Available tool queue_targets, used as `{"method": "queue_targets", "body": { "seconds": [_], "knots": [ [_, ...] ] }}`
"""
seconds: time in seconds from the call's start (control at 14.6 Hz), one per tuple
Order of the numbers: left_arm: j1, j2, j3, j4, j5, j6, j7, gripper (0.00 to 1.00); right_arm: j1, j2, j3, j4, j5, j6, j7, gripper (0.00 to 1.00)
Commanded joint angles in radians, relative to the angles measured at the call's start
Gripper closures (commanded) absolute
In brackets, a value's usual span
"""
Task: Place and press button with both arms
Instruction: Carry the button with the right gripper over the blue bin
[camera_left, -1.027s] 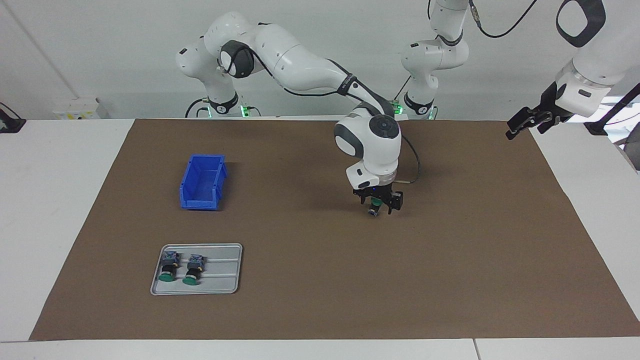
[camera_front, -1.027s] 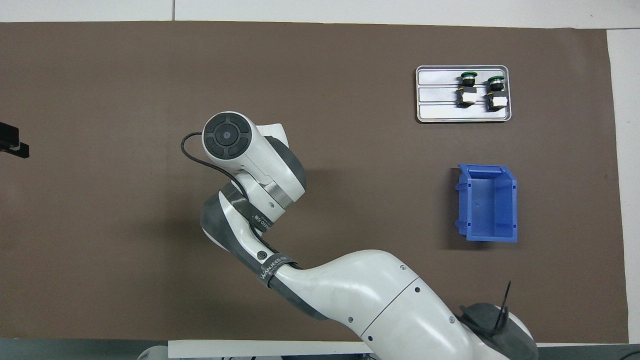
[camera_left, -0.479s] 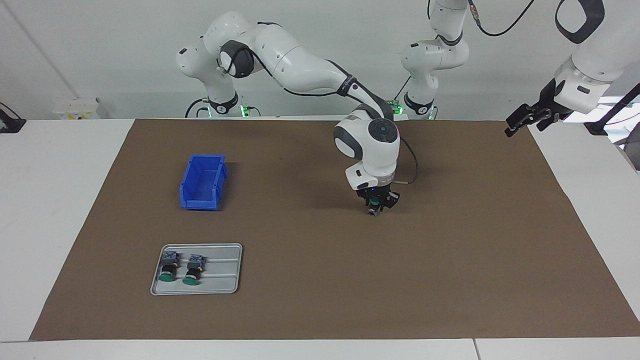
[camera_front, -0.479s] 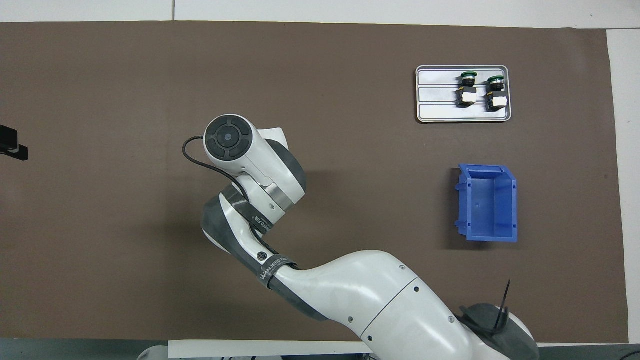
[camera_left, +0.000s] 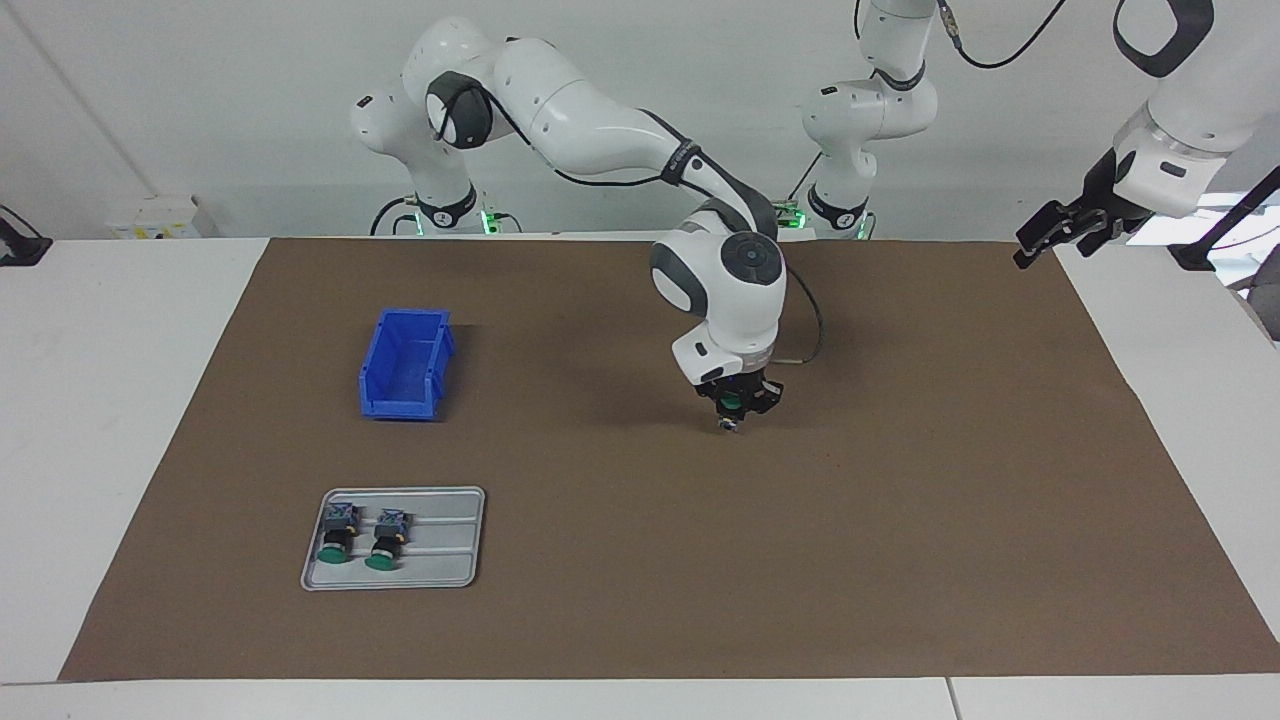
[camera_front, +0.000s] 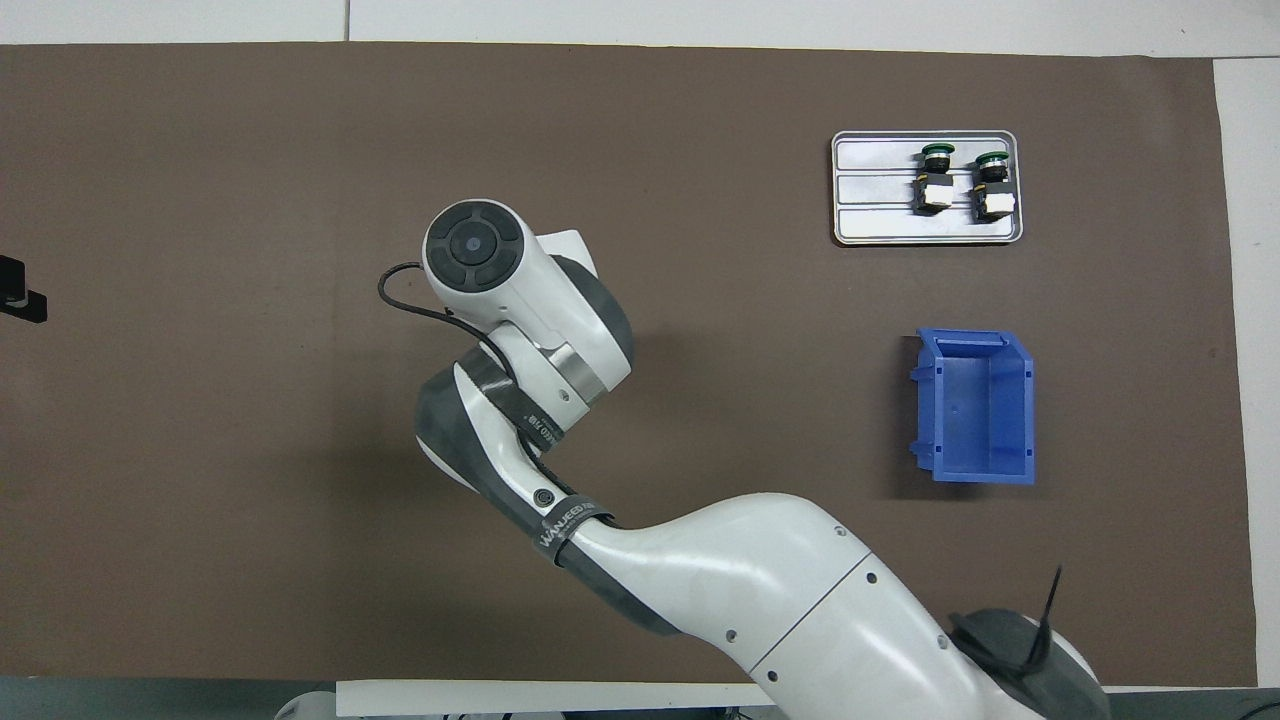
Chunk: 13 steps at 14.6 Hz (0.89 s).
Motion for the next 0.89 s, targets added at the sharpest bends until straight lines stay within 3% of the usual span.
{"method": "queue_targets", "body": {
  "seconds": [0.0, 0.21, 0.34, 0.55, 0.68, 0.82],
  "knots": [
    [0.042, -0.03, -0.039, -0.025, 0.018, -0.011, 0.013, 0.0, -0.133, -0.271, 0.018, -0.324, 0.008, -0.01, -0.244, 1.0],
    [0.065, -0.028, -0.079, -0.036, 0.018, -0.009, 0.013, 0.0, -0.291, -0.586, 0.017, -0.718, 0.008, 0.059, -0.558, 1.0],
    [0.062, -0.023, -0.079, -0.039, 0.021, -0.008, 0.011, 0.0, -0.41, -0.718, 0.015, -0.878, -0.01, 0.071, -0.764, 1.0],
    [0.055, -0.026, -0.079, -0.053, 0.039, -0.005, 0.011, 0.0, -0.588, -0.803, 0.015, -1.001, -0.02, 0.119, -1.01, 0.99],
    [0.056, -0.026, -0.079, -0.053, 0.039, -0.006, 0.011, 0.0, -0.615, -0.828, 0.014, -1.099, -0.021, 0.229, -1.035, 0.99],
    [0.058, -0.028, -0.079, -0.058, 0.039, -0.008, 0.013, 0.0, -0.627, -0.812, 0.014, -1.127, -0.027, 0.271, -1.056, 0.99]
  ]
}}
